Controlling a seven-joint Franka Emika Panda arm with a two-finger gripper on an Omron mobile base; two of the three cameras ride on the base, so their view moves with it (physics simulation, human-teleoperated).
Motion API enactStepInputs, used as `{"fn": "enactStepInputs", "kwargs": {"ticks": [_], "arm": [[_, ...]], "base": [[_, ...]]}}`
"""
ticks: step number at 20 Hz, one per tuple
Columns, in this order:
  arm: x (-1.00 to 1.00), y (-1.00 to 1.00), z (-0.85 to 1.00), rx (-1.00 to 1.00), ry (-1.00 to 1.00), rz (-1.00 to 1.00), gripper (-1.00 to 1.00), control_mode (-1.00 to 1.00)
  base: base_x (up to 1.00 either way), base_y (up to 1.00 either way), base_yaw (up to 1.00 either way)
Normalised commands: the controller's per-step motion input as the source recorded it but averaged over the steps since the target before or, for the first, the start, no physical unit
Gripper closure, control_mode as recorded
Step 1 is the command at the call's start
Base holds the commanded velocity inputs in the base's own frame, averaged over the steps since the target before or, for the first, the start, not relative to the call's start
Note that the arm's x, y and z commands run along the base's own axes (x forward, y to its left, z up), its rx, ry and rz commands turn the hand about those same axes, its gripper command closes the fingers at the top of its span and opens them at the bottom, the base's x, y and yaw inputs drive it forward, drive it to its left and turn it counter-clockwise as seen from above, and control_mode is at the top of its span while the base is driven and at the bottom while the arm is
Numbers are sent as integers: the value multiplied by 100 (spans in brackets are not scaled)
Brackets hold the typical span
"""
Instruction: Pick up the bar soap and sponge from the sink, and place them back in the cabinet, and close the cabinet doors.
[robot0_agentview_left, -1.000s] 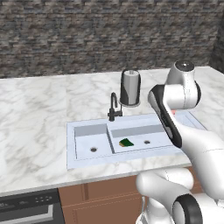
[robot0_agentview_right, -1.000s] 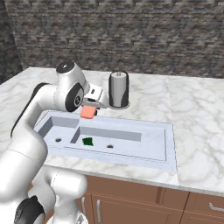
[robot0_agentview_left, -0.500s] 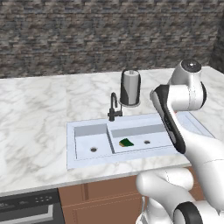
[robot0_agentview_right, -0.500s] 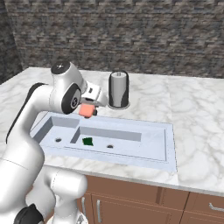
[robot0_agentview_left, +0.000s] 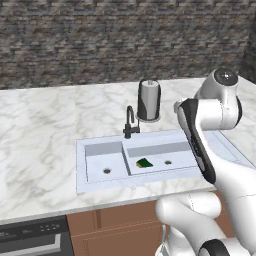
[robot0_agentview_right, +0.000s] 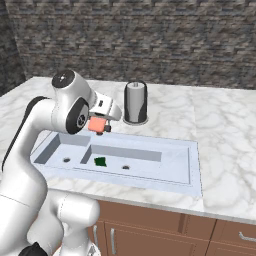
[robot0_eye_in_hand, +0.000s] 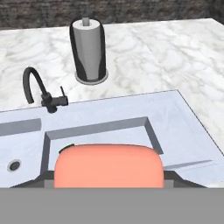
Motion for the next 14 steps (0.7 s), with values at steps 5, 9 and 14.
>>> {"fn": "enactStepInputs", "kwargs": {"ticks": [5,9,14], "arm": [[-6,0,25,0,-4,2,100,-100],[-6,2,8,0,-1,3,100,-100],[-1,10,1,0,0,5,100,-100]], "base": [[0,0,0],[0,0,0],[0,0,0]]}}
